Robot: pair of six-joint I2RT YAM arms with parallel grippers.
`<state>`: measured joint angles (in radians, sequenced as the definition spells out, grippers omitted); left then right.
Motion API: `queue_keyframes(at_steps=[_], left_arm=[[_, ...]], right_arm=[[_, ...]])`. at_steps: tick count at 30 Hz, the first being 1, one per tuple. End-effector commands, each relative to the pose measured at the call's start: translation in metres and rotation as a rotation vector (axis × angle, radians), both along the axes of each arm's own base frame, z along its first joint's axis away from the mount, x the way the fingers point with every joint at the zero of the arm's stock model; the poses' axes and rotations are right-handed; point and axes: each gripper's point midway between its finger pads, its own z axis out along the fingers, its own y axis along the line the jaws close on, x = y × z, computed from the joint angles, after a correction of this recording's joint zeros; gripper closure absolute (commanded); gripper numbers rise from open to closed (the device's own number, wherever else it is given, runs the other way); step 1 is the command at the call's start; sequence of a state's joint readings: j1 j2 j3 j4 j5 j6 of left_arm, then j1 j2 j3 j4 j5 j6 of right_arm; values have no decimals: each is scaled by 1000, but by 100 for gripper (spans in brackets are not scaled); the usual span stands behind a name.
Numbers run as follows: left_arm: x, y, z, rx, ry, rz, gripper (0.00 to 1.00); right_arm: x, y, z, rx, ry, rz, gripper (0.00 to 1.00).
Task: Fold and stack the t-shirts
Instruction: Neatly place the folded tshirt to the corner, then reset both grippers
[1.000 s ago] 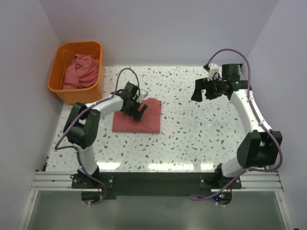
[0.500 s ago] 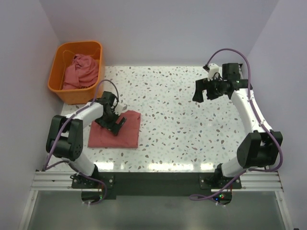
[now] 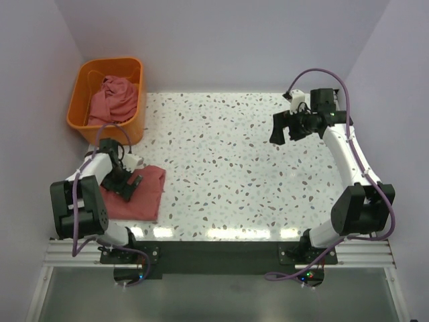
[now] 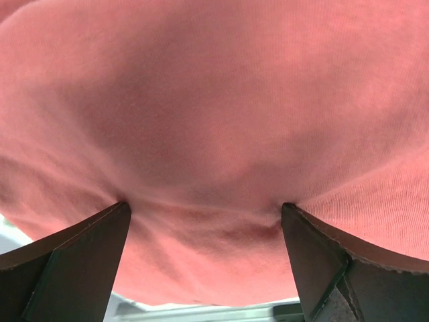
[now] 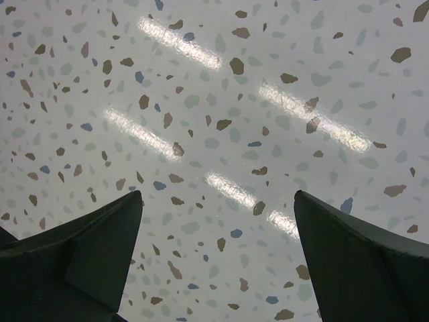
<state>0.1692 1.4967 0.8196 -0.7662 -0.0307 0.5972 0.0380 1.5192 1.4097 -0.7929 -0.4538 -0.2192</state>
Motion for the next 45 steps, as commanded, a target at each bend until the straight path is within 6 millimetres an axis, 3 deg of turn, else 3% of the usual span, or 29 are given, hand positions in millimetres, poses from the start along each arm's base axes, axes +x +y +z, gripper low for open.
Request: queue_keyframes(at_steps=[1, 10, 20, 23, 28, 29, 31, 32, 34, 35, 38, 40, 41, 45], left_arm=[[-6, 43, 3, 102, 34, -58, 0], [14, 85, 4, 132, 4, 68, 0], [22, 96, 6, 123, -27, 168, 0], [29, 95, 20, 115, -64, 160, 0], [59, 93, 86, 101, -232, 166, 0], [66, 93, 111, 106, -281, 166, 0], [77, 80, 137, 73, -344, 146, 0], [83, 75, 163, 72, -403, 130, 0], [94, 42, 197, 25, -481, 58, 0], [97, 29, 204, 15, -497, 35, 0], [112, -48, 231, -92, -563, -90, 0], [125, -84, 249, -165, -633, -104, 0], [129, -114, 252, -204, -651, -161, 0], [148, -188, 234, -283, -676, -208, 0]], right_arm=[[6, -2, 9, -15, -33, 7, 1], [3, -2, 8, -18, -29, 16, 2], [-6, -2, 5, -24, -25, 23, 1], [-8, 0, 7, -14, -22, 31, 1], [-7, 3, 14, 10, -33, 35, 1], [-7, 4, 15, 13, -33, 34, 1], [-7, 6, 19, 25, -38, 37, 1], [-7, 6, 20, 29, -40, 36, 1], [-6, 7, 23, 36, -43, 31, 1], [-5, 7, 25, 38, -47, 29, 1], [-7, 8, 28, 37, -48, 30, 1], [-11, 6, 30, 28, -53, 26, 1], [-13, 5, 27, 25, -49, 28, 1], [-25, 2, 9, 7, -24, 26, 1]])
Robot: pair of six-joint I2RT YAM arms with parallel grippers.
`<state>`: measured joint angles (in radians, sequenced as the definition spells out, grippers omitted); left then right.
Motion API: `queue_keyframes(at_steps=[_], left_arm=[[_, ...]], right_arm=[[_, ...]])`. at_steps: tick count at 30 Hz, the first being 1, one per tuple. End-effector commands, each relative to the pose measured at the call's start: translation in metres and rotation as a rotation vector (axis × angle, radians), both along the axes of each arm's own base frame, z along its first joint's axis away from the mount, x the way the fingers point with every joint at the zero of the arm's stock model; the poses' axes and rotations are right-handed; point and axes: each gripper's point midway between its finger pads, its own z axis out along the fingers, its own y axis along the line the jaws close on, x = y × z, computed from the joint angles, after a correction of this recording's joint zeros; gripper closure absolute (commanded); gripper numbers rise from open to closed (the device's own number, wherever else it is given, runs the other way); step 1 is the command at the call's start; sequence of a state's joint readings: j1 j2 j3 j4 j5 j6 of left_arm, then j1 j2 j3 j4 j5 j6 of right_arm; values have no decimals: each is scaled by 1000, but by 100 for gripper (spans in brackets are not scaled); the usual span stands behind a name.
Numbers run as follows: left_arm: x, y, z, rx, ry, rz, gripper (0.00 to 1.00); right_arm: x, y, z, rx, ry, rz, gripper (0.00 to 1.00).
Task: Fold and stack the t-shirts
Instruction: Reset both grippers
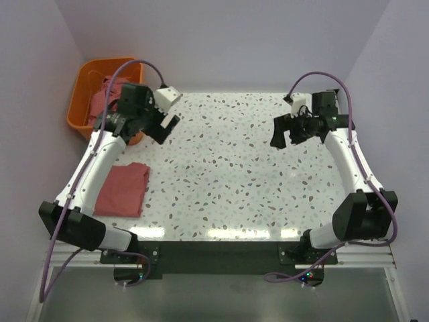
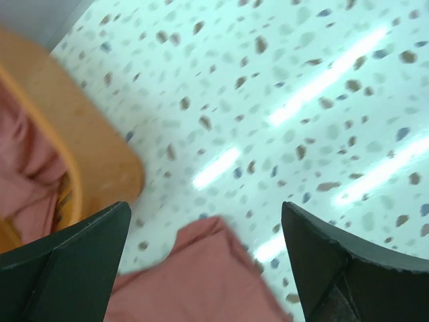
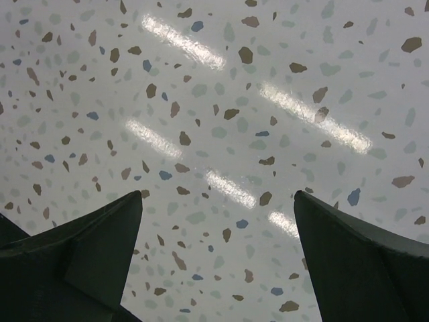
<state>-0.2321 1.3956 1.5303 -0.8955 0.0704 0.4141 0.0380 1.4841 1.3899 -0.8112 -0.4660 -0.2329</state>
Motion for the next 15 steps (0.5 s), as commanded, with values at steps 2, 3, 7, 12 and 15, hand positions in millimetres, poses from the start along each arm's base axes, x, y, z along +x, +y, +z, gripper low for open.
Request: queue_keyframes(at_steps=[2, 3, 7, 12, 15], left_arm=[[18, -75, -32, -120, 5, -17, 0], [19, -86, -38, -147, 6, -17, 0], [19, -116, -83, -174, 40, -49, 0], [0, -121, -136, -210, 112, -77, 0], [-6, -118, -142, -226, 122, -52, 0]], right_arm=[[-21, -4, -8, -22, -11, -2, 1], [-24, -6, -13, -34, -7, -6, 1], [-40, -16, -39, -90, 24, -17, 1], [-71, -29, -74, -162, 58, -19, 1], [-84, -33, -82, -188, 68, -7, 1]])
